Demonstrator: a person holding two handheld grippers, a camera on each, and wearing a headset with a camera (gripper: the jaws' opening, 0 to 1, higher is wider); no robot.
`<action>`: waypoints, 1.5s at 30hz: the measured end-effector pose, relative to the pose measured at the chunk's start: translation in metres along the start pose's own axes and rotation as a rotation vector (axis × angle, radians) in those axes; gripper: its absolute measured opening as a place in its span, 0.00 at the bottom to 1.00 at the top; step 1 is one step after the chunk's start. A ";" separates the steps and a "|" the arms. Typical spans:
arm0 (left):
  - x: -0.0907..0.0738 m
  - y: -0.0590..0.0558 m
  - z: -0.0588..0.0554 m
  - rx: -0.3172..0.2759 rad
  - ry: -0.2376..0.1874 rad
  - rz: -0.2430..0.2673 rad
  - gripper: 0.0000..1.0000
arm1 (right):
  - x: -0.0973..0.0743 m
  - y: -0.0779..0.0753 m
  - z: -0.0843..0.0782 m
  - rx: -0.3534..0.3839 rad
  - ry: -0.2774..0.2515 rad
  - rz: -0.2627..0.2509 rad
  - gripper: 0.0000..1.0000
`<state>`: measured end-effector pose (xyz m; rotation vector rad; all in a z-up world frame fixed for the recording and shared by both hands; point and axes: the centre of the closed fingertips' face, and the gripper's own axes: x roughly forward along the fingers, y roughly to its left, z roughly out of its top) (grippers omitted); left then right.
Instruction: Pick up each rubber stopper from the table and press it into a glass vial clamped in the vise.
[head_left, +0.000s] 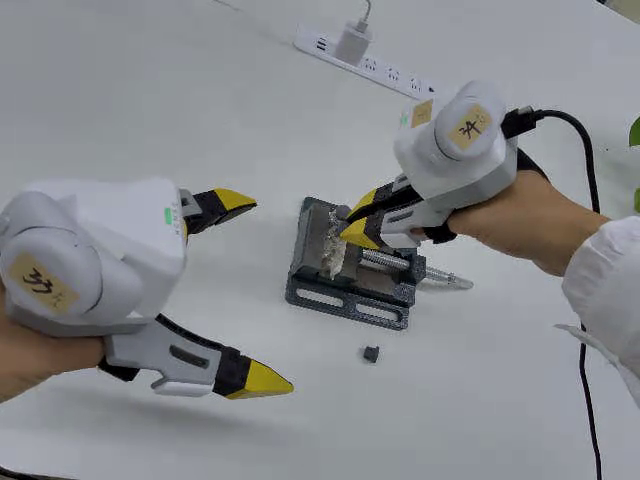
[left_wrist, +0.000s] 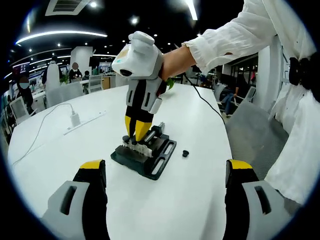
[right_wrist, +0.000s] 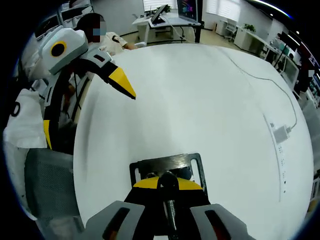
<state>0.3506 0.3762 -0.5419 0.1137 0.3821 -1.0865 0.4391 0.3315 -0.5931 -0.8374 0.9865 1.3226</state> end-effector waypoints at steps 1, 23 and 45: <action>0.000 0.000 0.000 -0.001 0.001 0.000 0.99 | 0.000 0.001 0.000 0.001 0.003 0.001 0.05; 0.002 0.000 0.007 -0.002 -0.026 0.005 0.98 | 0.003 0.001 0.001 -0.137 0.117 -0.080 0.05; 0.001 -0.001 0.007 -0.003 -0.020 0.001 0.97 | -0.013 0.001 0.009 -0.042 0.008 -0.068 0.06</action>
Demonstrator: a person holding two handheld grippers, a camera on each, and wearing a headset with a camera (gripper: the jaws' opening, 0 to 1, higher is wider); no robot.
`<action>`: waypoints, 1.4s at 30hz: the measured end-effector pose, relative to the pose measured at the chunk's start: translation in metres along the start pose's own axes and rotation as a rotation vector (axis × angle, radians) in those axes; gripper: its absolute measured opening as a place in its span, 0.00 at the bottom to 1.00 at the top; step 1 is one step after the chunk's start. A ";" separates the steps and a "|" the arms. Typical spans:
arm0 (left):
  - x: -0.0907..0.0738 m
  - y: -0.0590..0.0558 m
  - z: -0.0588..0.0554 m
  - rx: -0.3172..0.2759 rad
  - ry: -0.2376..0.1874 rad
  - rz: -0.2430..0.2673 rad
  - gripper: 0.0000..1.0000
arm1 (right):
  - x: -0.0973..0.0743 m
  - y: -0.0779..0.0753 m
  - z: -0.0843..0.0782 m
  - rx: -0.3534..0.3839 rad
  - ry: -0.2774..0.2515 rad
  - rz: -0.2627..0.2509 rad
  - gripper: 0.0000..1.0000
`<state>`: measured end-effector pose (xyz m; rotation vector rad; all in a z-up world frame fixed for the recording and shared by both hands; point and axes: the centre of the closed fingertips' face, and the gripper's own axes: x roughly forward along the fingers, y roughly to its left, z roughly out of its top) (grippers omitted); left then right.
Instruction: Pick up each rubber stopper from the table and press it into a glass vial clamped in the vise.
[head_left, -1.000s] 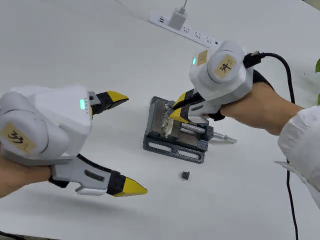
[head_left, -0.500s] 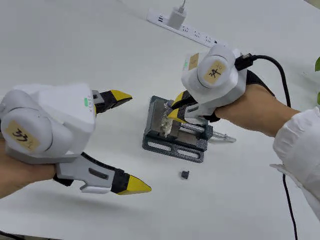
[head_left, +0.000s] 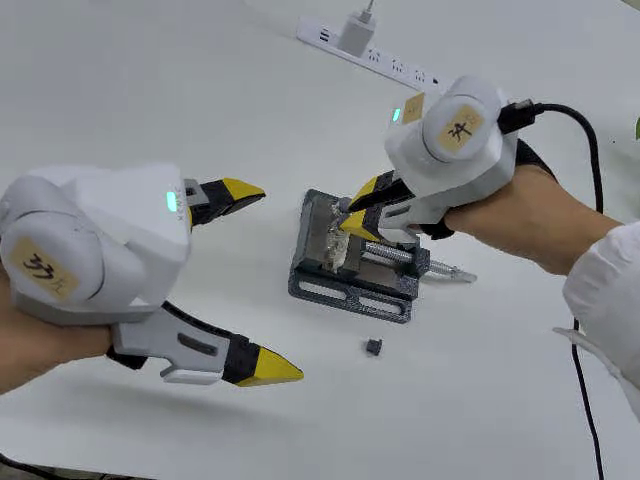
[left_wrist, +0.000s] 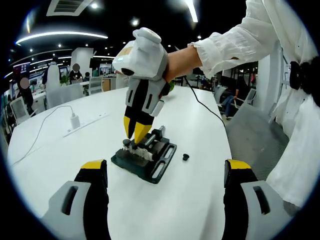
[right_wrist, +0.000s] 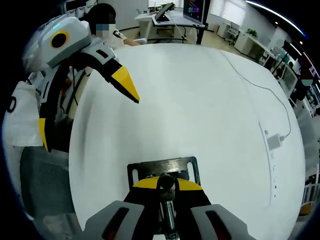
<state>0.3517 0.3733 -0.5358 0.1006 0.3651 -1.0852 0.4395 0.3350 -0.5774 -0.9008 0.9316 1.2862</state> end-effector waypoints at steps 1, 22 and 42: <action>0.000 0.000 0.000 0.000 0.000 0.000 0.97 | -0.002 -0.001 0.000 0.003 -0.002 -0.002 0.06; 0.000 0.000 0.000 0.002 0.005 -0.011 0.96 | 0.007 0.003 -0.004 0.023 -0.011 0.038 0.00; 0.003 0.000 0.000 -0.006 -0.001 -0.013 0.94 | 0.013 0.001 -0.005 -0.039 0.043 0.060 0.00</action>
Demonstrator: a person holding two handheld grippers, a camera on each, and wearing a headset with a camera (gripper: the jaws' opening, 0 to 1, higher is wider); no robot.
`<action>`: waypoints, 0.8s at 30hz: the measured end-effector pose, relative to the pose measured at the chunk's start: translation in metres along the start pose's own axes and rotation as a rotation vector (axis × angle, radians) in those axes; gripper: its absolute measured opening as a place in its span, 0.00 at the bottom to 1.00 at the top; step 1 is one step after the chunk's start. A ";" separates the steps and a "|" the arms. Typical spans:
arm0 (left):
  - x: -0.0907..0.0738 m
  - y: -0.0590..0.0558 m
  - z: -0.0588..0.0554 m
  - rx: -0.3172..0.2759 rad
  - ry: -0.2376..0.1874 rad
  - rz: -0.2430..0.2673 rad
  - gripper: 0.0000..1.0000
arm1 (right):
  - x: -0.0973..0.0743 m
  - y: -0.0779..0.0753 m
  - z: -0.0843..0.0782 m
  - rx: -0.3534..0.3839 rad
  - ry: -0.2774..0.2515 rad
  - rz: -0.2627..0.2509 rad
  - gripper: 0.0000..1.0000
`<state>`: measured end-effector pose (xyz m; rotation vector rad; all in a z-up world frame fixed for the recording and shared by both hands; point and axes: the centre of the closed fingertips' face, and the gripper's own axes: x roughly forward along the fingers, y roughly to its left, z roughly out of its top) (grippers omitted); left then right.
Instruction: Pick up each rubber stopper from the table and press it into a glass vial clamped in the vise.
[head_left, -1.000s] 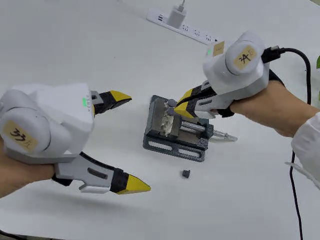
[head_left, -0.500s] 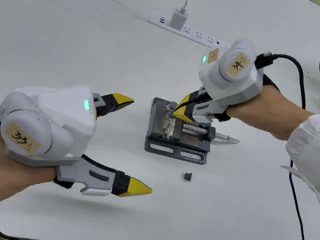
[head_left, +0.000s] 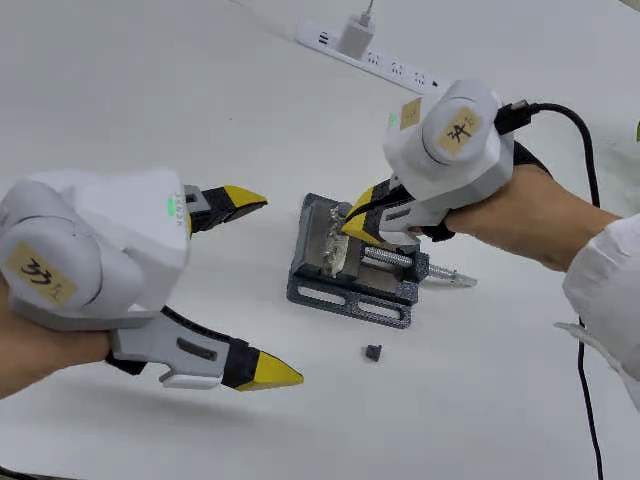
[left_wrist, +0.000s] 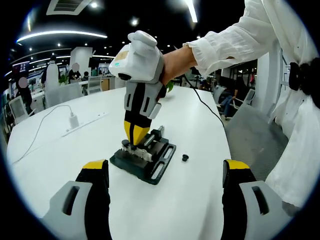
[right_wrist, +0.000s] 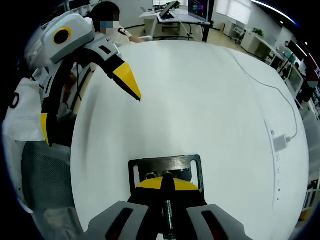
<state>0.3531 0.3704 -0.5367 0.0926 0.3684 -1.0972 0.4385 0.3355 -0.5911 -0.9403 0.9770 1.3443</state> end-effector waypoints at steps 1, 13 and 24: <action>0.000 0.000 0.000 0.001 -0.001 0.000 0.93 | 0.000 0.000 0.000 0.008 0.004 0.002 0.00; 0.001 0.003 0.002 0.001 -0.013 0.006 0.93 | 0.003 0.001 -0.001 -0.032 0.075 0.023 0.00; 0.000 0.005 0.004 0.001 -0.018 0.012 0.91 | 0.004 -0.002 -0.004 -0.032 0.112 0.046 0.00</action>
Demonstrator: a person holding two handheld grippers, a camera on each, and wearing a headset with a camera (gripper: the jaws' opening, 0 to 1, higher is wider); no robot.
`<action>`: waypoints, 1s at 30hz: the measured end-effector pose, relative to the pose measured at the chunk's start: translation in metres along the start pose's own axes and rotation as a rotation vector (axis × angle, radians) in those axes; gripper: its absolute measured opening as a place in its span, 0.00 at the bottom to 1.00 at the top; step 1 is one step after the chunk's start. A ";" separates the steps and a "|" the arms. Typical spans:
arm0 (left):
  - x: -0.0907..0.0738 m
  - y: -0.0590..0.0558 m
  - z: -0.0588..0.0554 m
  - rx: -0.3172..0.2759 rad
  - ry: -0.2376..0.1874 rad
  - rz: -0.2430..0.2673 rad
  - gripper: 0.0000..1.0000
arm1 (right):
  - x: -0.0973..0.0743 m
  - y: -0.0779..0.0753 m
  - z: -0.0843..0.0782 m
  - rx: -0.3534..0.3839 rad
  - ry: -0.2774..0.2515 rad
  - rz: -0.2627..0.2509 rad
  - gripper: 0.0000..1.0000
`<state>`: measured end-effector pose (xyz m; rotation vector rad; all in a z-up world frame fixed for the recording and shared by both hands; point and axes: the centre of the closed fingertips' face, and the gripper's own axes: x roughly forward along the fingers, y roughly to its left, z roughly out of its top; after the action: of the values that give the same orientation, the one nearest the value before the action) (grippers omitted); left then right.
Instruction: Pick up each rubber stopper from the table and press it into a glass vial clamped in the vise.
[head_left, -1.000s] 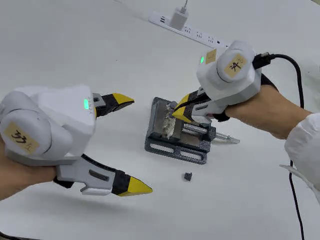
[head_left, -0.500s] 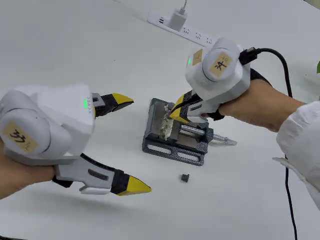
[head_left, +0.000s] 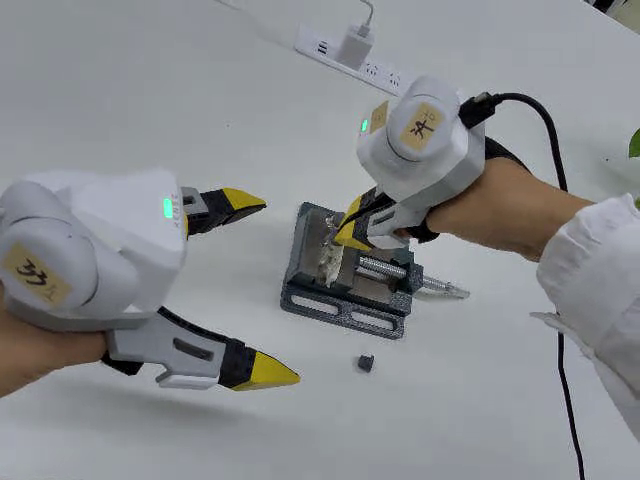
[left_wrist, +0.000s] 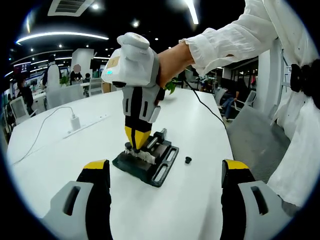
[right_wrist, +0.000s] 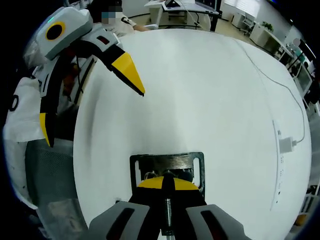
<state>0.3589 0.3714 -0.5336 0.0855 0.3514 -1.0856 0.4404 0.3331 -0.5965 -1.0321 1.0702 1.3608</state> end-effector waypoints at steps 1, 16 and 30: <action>0.000 0.000 0.000 0.000 -0.001 0.000 0.91 | 0.000 0.000 0.000 0.000 0.003 -0.002 0.00; 0.002 0.002 0.004 0.008 -0.005 0.003 0.90 | 0.002 0.001 0.000 0.001 0.036 0.007 0.00; -0.008 -0.005 0.005 0.025 0.023 0.010 0.90 | -0.002 0.004 0.001 0.070 -0.054 -0.029 0.00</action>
<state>0.3529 0.3745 -0.5260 0.1219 0.3574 -1.0795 0.4366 0.3337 -0.5936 -0.9510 1.0512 1.3123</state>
